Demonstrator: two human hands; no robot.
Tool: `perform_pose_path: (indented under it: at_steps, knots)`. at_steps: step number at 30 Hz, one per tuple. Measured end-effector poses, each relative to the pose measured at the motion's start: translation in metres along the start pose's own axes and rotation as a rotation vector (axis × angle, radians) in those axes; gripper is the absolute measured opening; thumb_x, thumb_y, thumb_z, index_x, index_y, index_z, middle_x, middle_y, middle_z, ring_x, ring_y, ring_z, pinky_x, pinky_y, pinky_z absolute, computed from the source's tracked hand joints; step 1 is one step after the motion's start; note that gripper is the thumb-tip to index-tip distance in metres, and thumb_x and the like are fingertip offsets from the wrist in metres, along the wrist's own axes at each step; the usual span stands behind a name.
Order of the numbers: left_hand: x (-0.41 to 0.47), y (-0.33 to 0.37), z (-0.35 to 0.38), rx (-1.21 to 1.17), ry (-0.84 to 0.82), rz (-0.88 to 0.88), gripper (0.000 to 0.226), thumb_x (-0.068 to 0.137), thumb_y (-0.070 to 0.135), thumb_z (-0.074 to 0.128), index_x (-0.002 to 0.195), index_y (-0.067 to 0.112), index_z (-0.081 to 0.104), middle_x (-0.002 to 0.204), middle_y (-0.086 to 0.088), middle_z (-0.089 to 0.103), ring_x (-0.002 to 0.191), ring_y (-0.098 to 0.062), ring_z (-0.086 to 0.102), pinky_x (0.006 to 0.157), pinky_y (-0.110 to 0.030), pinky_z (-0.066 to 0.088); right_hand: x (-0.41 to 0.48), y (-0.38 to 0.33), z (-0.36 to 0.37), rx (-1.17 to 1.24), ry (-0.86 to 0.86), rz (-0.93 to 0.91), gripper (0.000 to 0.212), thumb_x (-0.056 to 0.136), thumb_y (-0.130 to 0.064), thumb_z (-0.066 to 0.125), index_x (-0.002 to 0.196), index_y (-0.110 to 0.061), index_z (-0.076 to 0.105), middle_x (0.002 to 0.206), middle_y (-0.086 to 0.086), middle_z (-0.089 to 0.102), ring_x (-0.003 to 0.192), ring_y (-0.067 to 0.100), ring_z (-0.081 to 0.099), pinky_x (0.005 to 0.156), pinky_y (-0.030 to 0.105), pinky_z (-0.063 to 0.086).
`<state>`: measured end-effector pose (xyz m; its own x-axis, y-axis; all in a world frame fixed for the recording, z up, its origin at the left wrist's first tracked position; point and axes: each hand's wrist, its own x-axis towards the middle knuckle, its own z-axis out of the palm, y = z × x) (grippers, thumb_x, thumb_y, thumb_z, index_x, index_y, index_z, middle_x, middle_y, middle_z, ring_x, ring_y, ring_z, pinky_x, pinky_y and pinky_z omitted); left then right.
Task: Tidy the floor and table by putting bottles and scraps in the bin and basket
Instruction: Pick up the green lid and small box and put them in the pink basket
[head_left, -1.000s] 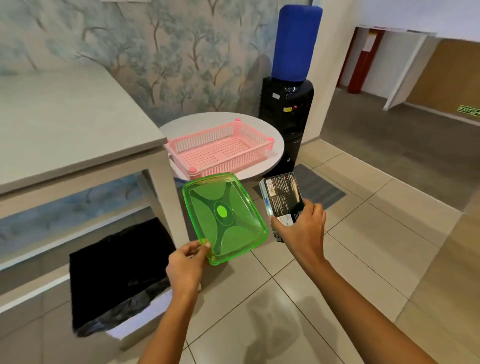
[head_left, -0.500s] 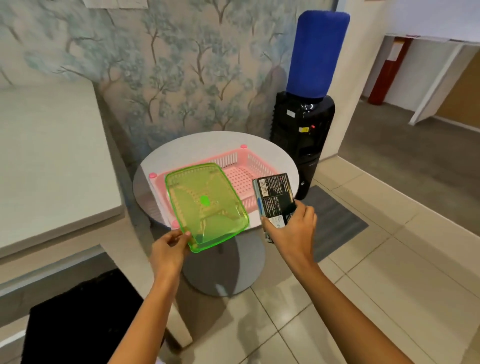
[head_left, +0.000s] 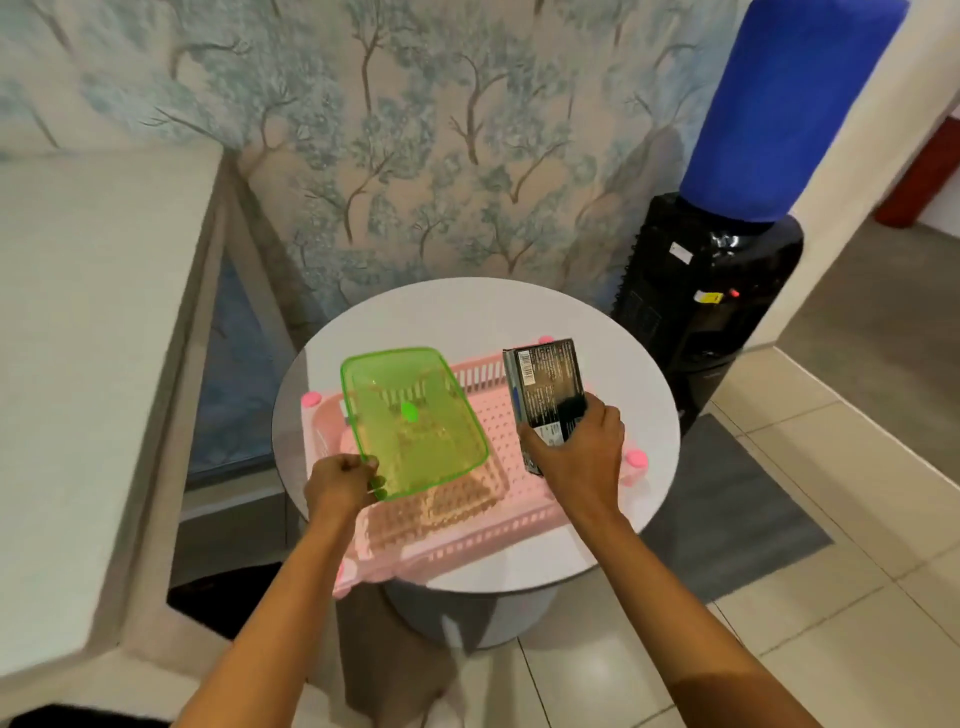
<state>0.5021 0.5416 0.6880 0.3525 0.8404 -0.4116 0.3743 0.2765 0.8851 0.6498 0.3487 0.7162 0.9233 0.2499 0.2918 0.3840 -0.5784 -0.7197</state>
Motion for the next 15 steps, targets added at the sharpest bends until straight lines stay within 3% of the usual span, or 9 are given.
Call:
perform_pose_path:
  at_steps: [2,5,7,10,13,15]
  knots:
    - [0.023,-0.003,0.007,0.020,-0.015,-0.076,0.006,0.091,-0.002,0.059,0.096,-0.004,0.057,0.097,-0.023,0.060,0.064,-0.025,0.058,0.047,-0.026,0.057,0.019,0.000,0.022,-0.006,-0.027,0.010,0.074,0.069,-0.039,0.081,0.124,-0.001,0.049,0.113,0.015,0.051,0.107,0.030,0.046,0.094,0.042,0.042]
    - [0.053,-0.013,0.014,0.120,-0.005,-0.150,0.007,0.088,-0.001,0.063,0.081,-0.001,0.061,0.106,-0.027,0.065,0.084,-0.032,0.064,0.078,-0.048,0.058,0.042,0.000,0.056,-0.052,-0.102,0.032,0.070,0.069,-0.039,0.081,0.120,0.000,0.051,0.112,0.017,0.053,0.109,0.032,0.046,0.097,0.043,0.039]
    - [0.063,-0.021,0.017,0.186,0.003,-0.182,0.017,0.087,-0.001,0.063,0.071,0.003,0.060,0.105,-0.028,0.067,0.092,-0.036,0.066,0.085,-0.053,0.055,0.051,0.002,0.073,-0.080,-0.147,0.046,0.072,0.068,-0.039,0.081,0.120,0.002,0.051,0.113,0.018,0.053,0.110,0.034,0.046,0.096,0.043,0.039]
    - [0.071,-0.029,0.021,0.319,0.006,-0.195,0.010,0.089,0.006,0.063,0.084,-0.003,0.065,0.100,-0.028,0.068,0.093,-0.039,0.068,0.084,-0.049,0.056,0.059,0.009,0.091,-0.120,-0.174,0.065,0.077,0.067,-0.042,0.081,0.123,0.001,0.051,0.114,0.018,0.053,0.109,0.034,0.047,0.095,0.045,0.042]
    - [0.067,-0.032,0.022,0.489,0.000,-0.229,0.017,0.090,0.007,0.059,0.099,-0.006,0.065,0.090,-0.021,0.069,0.075,-0.030,0.066,0.064,-0.033,0.055,0.062,0.015,0.102,-0.155,-0.206,0.087,0.076,0.066,-0.042,0.081,0.122,0.001,0.052,0.113,0.018,0.054,0.108,0.035,0.048,0.093,0.045,0.043]
    - [0.064,-0.033,0.022,0.560,0.009,-0.232,0.018,0.089,0.006,0.056,0.099,-0.007,0.065,0.089,-0.021,0.069,0.074,-0.031,0.065,0.063,-0.030,0.051,0.065,0.018,0.107,-0.187,-0.273,0.115,0.074,0.067,-0.044,0.080,0.118,0.001,0.052,0.112,0.019,0.054,0.107,0.036,0.049,0.091,0.042,0.042]
